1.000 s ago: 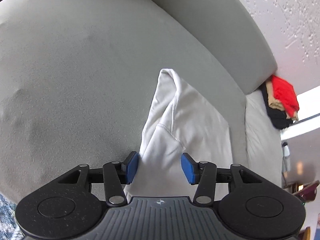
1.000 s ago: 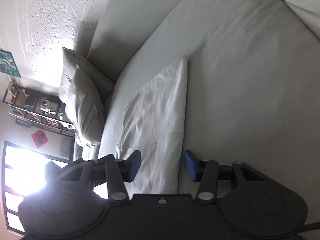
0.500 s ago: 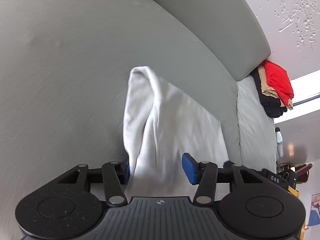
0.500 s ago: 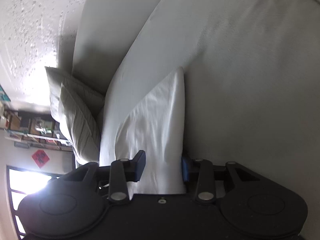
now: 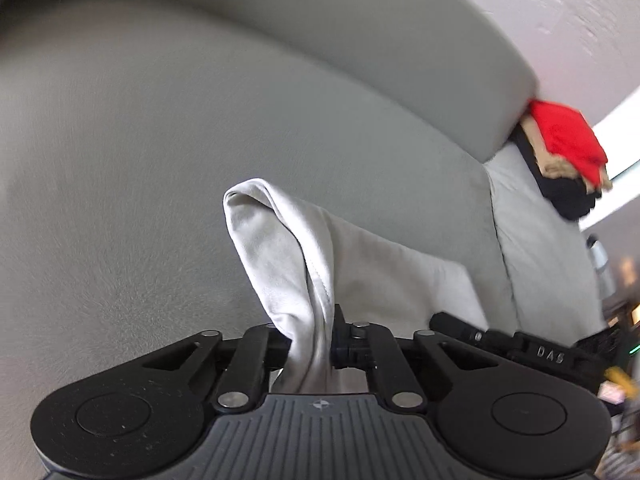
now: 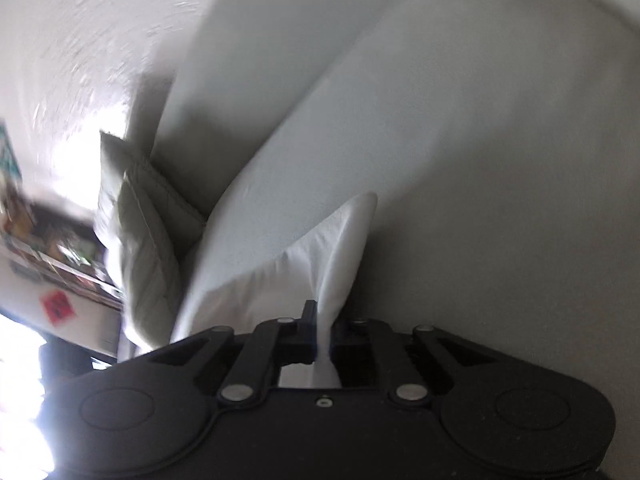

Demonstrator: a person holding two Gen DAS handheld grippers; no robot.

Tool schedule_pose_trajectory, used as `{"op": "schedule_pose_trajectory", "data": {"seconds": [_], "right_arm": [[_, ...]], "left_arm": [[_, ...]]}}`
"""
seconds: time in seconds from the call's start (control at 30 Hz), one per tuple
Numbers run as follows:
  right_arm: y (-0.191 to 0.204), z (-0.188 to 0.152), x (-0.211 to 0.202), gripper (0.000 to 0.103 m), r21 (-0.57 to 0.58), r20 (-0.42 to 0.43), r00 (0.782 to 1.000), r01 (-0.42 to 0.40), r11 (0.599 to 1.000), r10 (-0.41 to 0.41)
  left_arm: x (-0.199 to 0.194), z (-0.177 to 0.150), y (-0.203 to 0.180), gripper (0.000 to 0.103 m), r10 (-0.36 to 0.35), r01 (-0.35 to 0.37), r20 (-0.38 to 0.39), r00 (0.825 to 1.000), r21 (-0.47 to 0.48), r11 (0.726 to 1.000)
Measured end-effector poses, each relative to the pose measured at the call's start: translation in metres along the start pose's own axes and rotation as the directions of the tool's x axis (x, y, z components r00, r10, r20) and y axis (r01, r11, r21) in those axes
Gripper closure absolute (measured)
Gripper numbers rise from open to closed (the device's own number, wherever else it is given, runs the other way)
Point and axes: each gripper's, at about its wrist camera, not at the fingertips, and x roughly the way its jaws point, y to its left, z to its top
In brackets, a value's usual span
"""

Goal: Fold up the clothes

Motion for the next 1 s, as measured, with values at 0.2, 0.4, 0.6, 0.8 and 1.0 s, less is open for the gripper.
{"op": "schedule_pose_trajectory", "data": {"seconds": [0.2, 0.4, 0.6, 0.8, 1.0], "right_arm": [[0.060, -0.015, -0.092, 0.098, -0.223, 0.184, 0.982, -0.011, 0.975, 0.053], [0.092, -0.034, -0.217, 0.098, -0.315, 0.435, 0.895, 0.049, 0.948, 0.098], [0.077, -0.043, -0.327, 0.098, -0.269, 0.659, 0.752, 0.253, 0.929, -0.014], [0.014, -0.031, -0.399, 0.098, -0.101, 0.726, 0.655, 0.402, 0.910, -0.209], [-0.054, 0.001, -0.418, 0.098, 0.052, 0.706, 0.614, 0.452, 0.890, -0.353]], "left_arm": [[-0.102, -0.038, -0.075, 0.097, 0.041, -0.116, 0.311, 0.950, 0.230, 0.966], [-0.167, -0.063, -0.166, 0.097, -0.115, -0.088, 0.502, 0.857, 0.362, 0.928], [-0.142, -0.081, -0.271, 0.097, -0.295, 0.020, 0.468, 0.833, 0.507, 0.862], [-0.064, -0.091, -0.363, 0.096, -0.389, 0.192, 0.293, 0.873, 0.528, 0.827], [0.013, -0.094, -0.433, 0.096, -0.410, 0.279, 0.151, 0.900, 0.522, 0.806]]}}
